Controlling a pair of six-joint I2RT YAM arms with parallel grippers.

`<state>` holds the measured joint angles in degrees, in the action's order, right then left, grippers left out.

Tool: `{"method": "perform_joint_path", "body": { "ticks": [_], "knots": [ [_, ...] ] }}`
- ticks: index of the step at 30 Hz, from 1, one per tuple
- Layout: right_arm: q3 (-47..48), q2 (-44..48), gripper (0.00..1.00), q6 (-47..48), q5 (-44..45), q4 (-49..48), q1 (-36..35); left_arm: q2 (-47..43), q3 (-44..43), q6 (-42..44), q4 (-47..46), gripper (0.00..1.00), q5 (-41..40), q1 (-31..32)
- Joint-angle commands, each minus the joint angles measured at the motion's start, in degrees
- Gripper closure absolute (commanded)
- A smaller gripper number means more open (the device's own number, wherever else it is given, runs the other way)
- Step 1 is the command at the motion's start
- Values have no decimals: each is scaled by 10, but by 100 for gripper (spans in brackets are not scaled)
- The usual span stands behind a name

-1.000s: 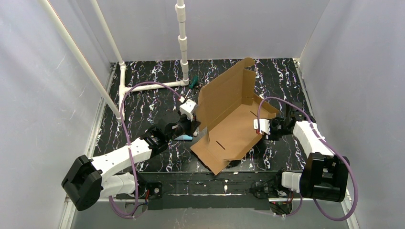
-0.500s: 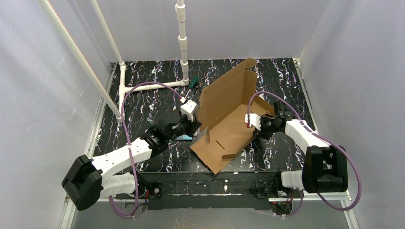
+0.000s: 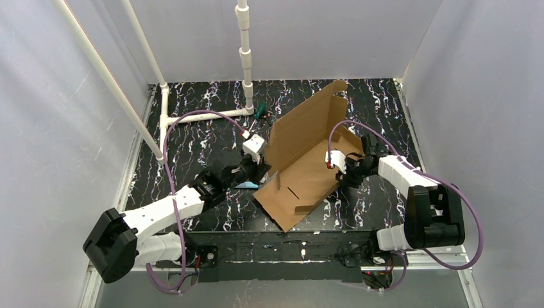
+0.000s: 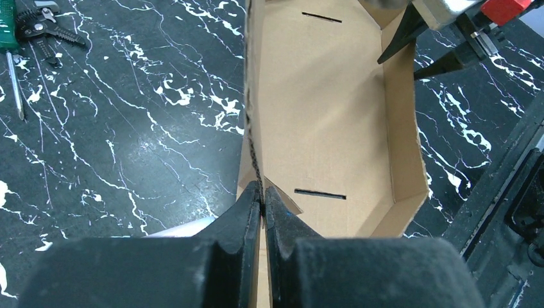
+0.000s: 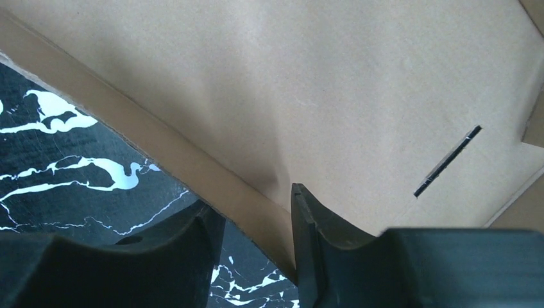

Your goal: Fold the paper box

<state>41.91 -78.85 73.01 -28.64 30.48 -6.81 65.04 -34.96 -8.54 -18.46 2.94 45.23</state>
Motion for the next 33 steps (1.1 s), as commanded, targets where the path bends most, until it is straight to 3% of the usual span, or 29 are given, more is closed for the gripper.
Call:
{"method": "perform_joint_path", "body": {
  "ticks": [1, 5, 14, 25, 33],
  "knots": [
    [21, -25, 56, -44, -16, -6, -10, -4, -1, 3, -8, 100, 35, 5],
    [25, -32, 63, -65, -11, -20, -23, -1, -1, 2, -8, 100, 38, 5],
    [31, -31, 58, -57, -9, -22, -30, -1, 0, 4, -7, 100, 15, 5],
    [19, -32, 63, -17, -18, -2, -39, 10, -8, -4, -6, 100, 10, 2],
    [7, -32, 66, -1, -13, -2, -39, 15, -19, -18, 0, 90, 0, -2]
  ]
}}
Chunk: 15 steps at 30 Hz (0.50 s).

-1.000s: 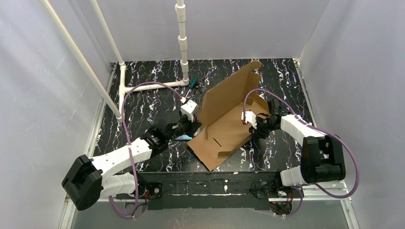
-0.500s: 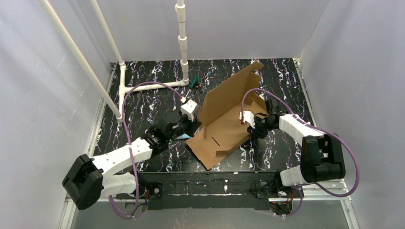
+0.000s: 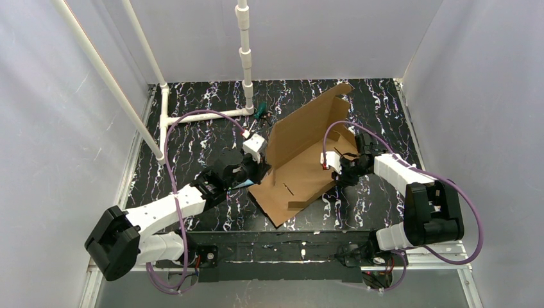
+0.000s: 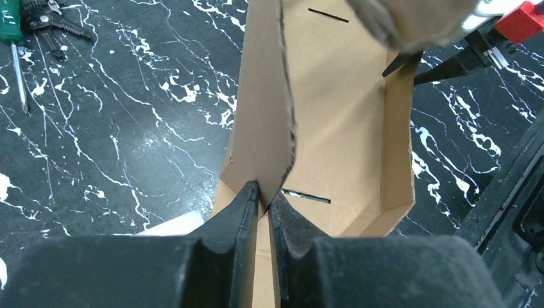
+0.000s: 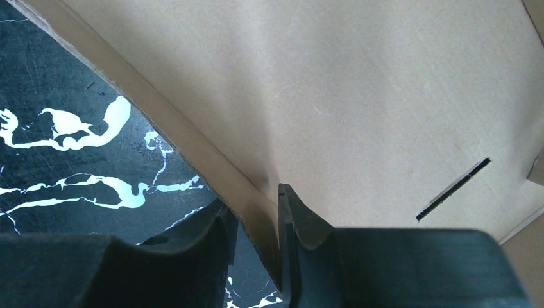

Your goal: Fold the paper box

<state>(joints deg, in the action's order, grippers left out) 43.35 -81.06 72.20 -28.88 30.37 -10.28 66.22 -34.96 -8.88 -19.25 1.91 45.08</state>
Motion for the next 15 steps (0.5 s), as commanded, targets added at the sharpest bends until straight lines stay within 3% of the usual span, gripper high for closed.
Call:
{"method": "perform_joint_path", "body": {
  "ticks": [1, 15],
  "knots": [
    [-9, -10, 67, 10, -9, 1, -4, 7, -21, -16, 11, 90, 9, -1],
    [-28, 0, 68, 34, 1, 3, -4, 49, -61, -64, 45, 86, 9, -14]
  ]
}}
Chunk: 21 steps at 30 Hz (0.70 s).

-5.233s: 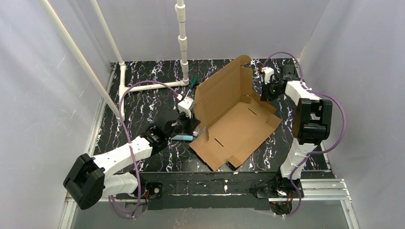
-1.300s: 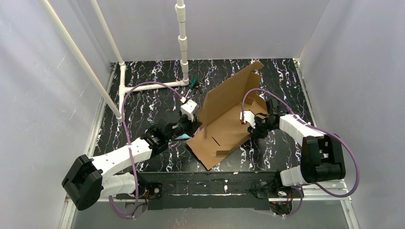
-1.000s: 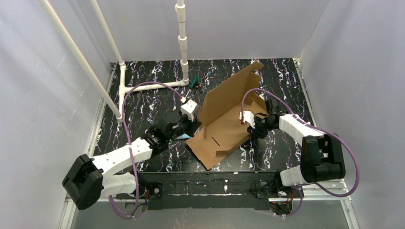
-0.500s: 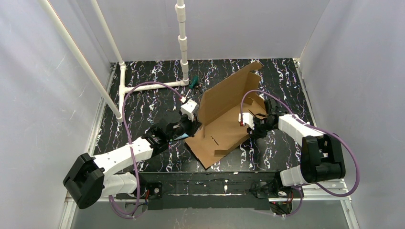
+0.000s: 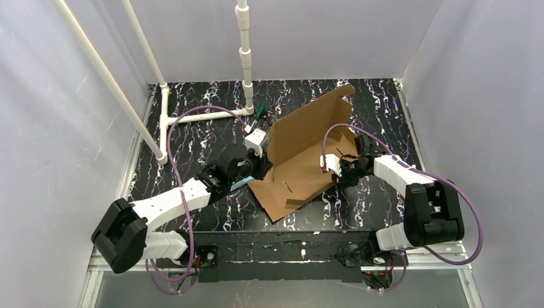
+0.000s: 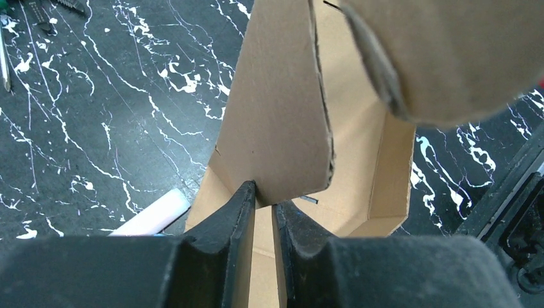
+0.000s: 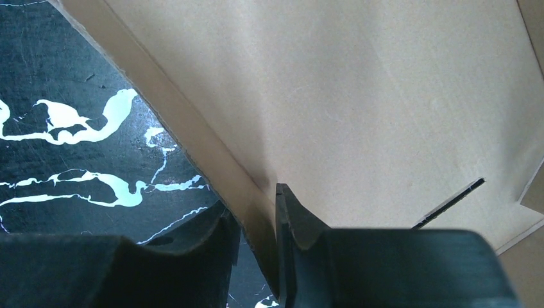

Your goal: Fold the paper box

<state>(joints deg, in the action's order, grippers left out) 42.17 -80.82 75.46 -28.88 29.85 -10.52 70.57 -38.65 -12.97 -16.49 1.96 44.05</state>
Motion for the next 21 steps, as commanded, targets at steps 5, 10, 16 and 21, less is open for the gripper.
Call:
{"method": "perform_joint_path", "body": {
  "ticks": [5, 10, 16, 21],
  "knots": [
    [-17, -4, 69, 2, 1, 8, -2, 16, -32, -39, 27, 85, 9, -8],
    [-16, -1, 69, 1, 0, 7, -2, 29, -42, -46, 38, 84, 11, -15],
    [-11, 2, 56, -16, -2, 1, -2, 43, -62, -44, 54, 100, 31, -26],
    [-1, 13, 50, -43, -6, 2, -1, 44, -64, -45, 55, 100, 43, -28]
  ]
}}
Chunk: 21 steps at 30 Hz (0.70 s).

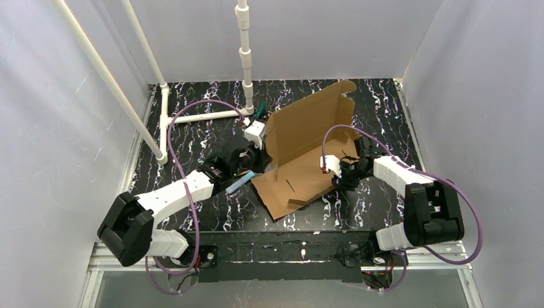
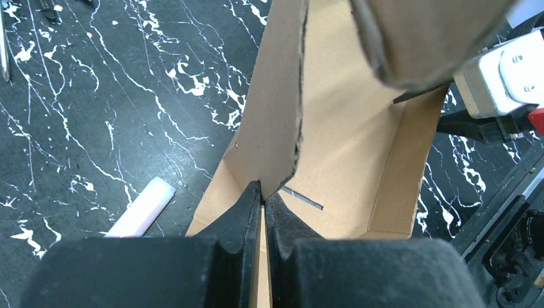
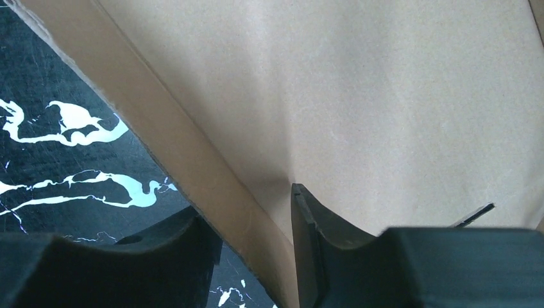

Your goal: Fold the paper box

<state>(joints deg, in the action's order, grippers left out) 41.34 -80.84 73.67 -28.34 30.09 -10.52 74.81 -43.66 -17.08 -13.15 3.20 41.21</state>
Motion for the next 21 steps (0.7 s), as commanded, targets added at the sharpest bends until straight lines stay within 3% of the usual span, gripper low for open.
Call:
{"method": "perform_joint_path", "body": {
  "ticks": [1, 16, 21],
  "knots": [
    [8, 16, 49, -27, -11, 0, 0, 0, -12, -3, 22, 100, 29, 0],
    [16, 49, 28, -36, -8, 43, 60, -34, 7, -8, 50, 100, -80, 1],
    [17, 49, 28, -80, 16, 2, 78, -34, 8, -5, 53, 100, -77, 1]
  ]
}}
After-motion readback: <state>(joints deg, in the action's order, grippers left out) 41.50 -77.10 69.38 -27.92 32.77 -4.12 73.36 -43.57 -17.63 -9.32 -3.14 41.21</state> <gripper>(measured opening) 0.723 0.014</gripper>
